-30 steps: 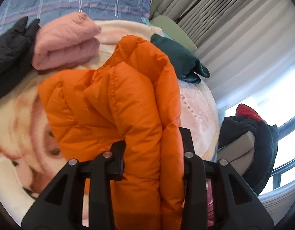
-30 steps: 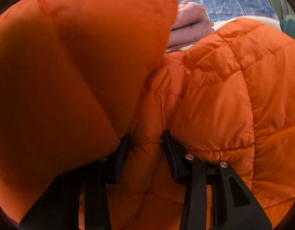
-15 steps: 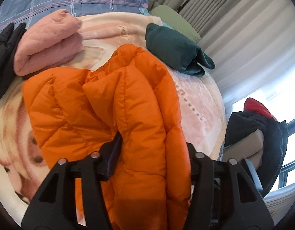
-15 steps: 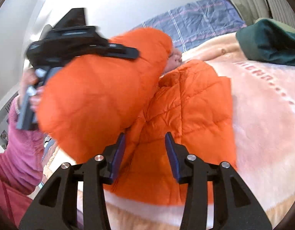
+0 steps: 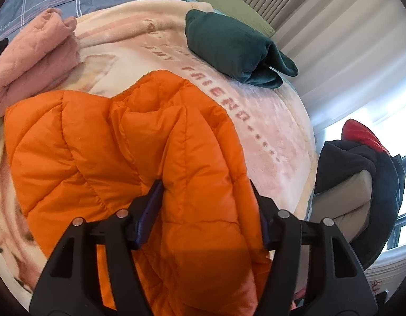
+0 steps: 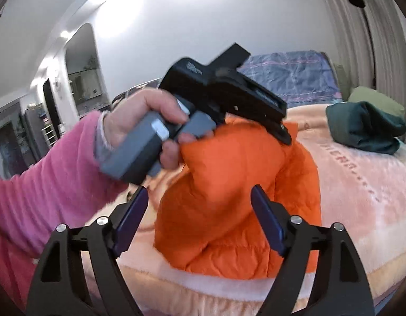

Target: Fold large clothes

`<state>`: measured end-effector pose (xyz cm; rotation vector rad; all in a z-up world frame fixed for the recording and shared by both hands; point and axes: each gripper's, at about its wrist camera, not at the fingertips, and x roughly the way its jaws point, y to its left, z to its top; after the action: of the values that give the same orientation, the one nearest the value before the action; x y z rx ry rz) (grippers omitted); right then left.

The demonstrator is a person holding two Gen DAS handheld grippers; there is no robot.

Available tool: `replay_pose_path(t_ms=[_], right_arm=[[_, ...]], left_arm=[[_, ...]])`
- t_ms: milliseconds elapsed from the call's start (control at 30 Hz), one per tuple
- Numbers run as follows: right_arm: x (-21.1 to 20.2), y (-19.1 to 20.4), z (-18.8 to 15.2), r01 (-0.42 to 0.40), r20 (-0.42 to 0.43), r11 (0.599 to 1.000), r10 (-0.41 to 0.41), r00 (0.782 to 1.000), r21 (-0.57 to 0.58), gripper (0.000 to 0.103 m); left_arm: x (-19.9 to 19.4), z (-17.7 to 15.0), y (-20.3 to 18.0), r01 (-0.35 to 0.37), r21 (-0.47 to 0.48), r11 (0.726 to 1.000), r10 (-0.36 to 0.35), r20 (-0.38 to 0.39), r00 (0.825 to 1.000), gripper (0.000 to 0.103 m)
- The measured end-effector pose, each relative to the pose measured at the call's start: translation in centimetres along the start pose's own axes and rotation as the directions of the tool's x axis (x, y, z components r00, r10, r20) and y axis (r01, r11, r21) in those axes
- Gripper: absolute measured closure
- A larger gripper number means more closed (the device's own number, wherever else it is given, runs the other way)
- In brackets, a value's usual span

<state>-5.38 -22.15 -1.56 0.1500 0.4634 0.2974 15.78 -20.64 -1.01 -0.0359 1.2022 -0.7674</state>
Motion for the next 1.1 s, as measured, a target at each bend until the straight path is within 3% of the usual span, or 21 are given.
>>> replay_pose_path(t_ms=[33,67,133,167,233,367,467,567,667,700,767,833,967,1100], right_arm=[[0.6,-0.3,-0.1,0.034,0.006,0.999,-0.034,0.999,0.011,0.025],[0.9,-0.8,-0.2,0.069,0.008,0.997,-0.069,0.998,0.027,0.048],[1.5,-2.8,-0.6,0.068,-0.01,0.99,-0.067,0.998,0.127,0.081],[1.5,-3.9,-0.8,0.042,-0.01,0.981,-0.041,0.999,0.191,0.088],[1.1,-6.0,-1.9,0.031,-0.021,0.956,-0.026,0.999,0.291,0.092],[1.4,-8.5,-4.3,0.048,-0.078,0.923,-0.019,0.997,0.383,0.092],[1.6,-9.3,-5.7,0.015,-0.094,0.892,0.031,0.995,0.451,0.092],[2.8,-10.1,-5.2,0.021,-0.107,0.901,0.029,0.994,0.434,0.09],[2.5,-9.4,-4.7,0.039,-0.115,0.911,0.01,0.993,0.41,0.083],[2.4,-9.5,-4.6,0.053,-0.117,0.914,-0.006,0.993,0.401,0.079],[1.1,-9.2,-4.5,0.093,-0.121,0.919,-0.049,0.991,0.382,0.058],[-0.1,-9.1,-4.3,0.142,-0.117,0.933,-0.108,0.987,0.331,0.05],[-1.9,-8.0,-2.2,0.169,-0.04,0.966,-0.165,0.986,0.194,0.05],[-2.0,-6.4,-0.6,0.106,0.045,0.991,-0.11,0.993,0.086,0.054]], left_arm=[[0.2,0.0,-0.2,0.007,0.005,1.0,-0.007,-0.002,1.0,0.039],[0.4,-0.1,-0.4,0.017,0.013,1.0,-0.017,-0.001,1.0,0.038],[0.5,-0.1,-0.7,0.034,0.033,0.999,-0.035,0.006,0.999,0.038],[0.4,-0.1,-0.7,0.041,0.041,0.998,-0.041,0.011,0.999,0.037],[-0.4,-0.1,-0.7,0.083,0.053,0.995,-0.085,0.034,0.996,0.037],[-3.6,0.0,-0.4,0.134,0.076,0.988,-0.143,0.128,0.981,0.037],[-5.5,0.0,0.1,0.073,0.106,0.992,-0.095,0.21,0.973,0.04],[-4.2,0.0,1.1,0.02,0.095,0.995,-0.036,0.177,0.984,0.053],[-0.7,-0.6,2.0,-0.043,0.11,0.993,0.03,0.116,0.993,0.059],[0.2,-0.9,2.2,-0.053,0.124,0.991,0.039,0.111,0.993,0.059],[1.6,-1.3,1.8,-0.087,0.173,0.981,0.066,0.124,0.99,0.059],[2.8,-1.8,1.1,-0.136,0.223,0.965,0.107,0.138,0.985,0.058],[3.6,-2.0,0.6,-0.164,0.281,0.945,0.135,0.122,0.983,0.057],[4.1,-2.0,1.0,-0.138,0.275,0.951,0.109,0.12,0.987,0.057]])
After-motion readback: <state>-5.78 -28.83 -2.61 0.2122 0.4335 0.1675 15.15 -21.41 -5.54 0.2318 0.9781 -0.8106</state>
